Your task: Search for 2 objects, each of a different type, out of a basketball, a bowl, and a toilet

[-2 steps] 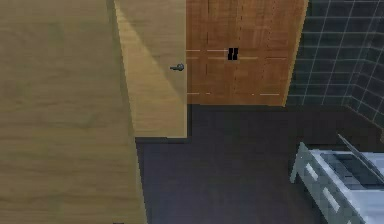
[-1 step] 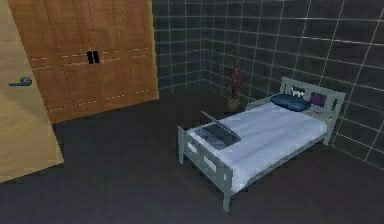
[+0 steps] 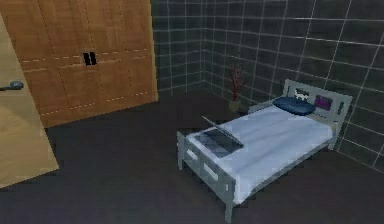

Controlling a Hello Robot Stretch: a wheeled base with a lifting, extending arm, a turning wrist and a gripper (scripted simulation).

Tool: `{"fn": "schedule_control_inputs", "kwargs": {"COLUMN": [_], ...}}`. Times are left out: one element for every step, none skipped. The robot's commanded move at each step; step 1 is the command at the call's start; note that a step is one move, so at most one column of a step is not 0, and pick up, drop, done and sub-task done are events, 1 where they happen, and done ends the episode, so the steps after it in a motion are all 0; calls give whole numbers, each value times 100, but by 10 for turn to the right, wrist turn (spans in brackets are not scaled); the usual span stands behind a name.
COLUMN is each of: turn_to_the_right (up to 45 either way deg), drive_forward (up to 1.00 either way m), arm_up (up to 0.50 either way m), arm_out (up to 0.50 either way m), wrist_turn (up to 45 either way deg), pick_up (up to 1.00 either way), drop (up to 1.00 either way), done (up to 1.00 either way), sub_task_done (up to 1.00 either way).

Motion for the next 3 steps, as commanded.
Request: {"fn": "schedule_control_inputs", "kwargs": {"turn_to_the_right": [420, 0, 450], "drive_forward": [0, 55, 0], "arm_up": [0, 0, 0], "arm_out": [0, 0, 0], "wrist_turn": [0, 0, 0], "pick_up": [0, 0, 0], "drop": [0, 0, 0], "done": [0, 0, 0], "sub_task_done": [0, 0, 0]}}
